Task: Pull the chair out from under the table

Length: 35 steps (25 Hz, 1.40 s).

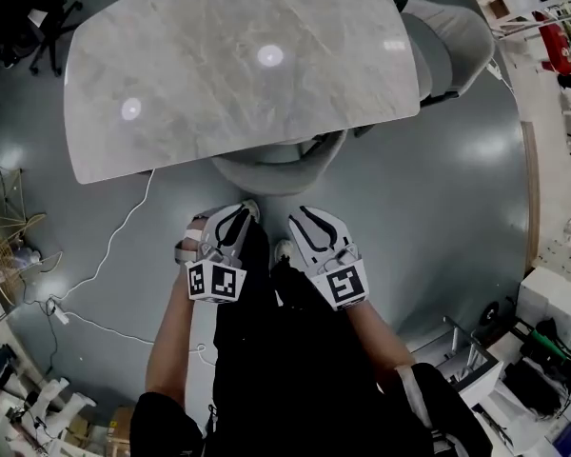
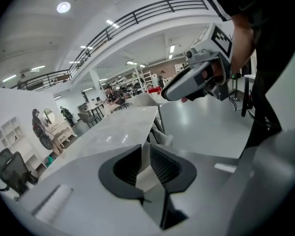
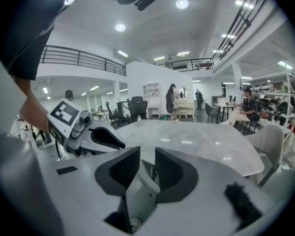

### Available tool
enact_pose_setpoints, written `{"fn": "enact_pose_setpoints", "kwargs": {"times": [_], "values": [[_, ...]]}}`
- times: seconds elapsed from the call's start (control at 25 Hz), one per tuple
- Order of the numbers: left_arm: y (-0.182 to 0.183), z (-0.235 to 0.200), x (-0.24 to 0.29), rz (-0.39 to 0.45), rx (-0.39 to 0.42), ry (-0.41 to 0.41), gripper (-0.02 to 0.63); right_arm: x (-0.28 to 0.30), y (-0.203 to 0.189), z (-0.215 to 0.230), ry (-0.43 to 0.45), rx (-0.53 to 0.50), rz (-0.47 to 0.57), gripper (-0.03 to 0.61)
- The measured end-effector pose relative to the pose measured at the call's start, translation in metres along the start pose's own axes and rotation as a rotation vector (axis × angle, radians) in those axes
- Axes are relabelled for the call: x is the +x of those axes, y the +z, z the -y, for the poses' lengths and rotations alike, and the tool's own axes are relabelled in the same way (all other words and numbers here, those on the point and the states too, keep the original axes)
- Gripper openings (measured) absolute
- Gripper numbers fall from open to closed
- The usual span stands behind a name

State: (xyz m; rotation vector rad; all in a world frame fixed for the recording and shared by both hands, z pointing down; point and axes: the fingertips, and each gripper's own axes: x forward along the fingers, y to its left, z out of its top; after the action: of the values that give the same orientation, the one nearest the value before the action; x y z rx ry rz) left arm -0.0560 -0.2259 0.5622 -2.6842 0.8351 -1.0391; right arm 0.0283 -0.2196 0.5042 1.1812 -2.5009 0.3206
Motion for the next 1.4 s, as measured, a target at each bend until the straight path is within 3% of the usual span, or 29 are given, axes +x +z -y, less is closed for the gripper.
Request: {"fn": "enact_pose_setpoints", "kwargs": {"times": [0.16,0.64,0.76,1.0,1.4], "values": [[-0.029,0.001,0.019,-0.074,0.113,-0.066,0.128,0.025,-0.029,-0.002,0.032,-0.073,-0.104,0.138],[-0.08,-0.009,0.074,-0.234,0.441,-0.193,0.28,0.075,-0.108,-0.006,0.142,-0.457,-0.456,0.241],[-0.094,-0.01,0.09,-0.261,0.472,-0.231,0.288,0.088,-0.123,-0.006,0.172,-0.503,-0.508,0.249],[-0.141,-0.01,0.117,-0.426,0.539,-0.298,0.314,0.107,-0.15,-0.005,0.196,-0.57,-0.596,0.261],[-0.171,0.0,0.14,-0.505,0.609,-0.334,0.294,0.137,-0.184,0.009,0.19,-0.649,-0.735,0.268]]}}
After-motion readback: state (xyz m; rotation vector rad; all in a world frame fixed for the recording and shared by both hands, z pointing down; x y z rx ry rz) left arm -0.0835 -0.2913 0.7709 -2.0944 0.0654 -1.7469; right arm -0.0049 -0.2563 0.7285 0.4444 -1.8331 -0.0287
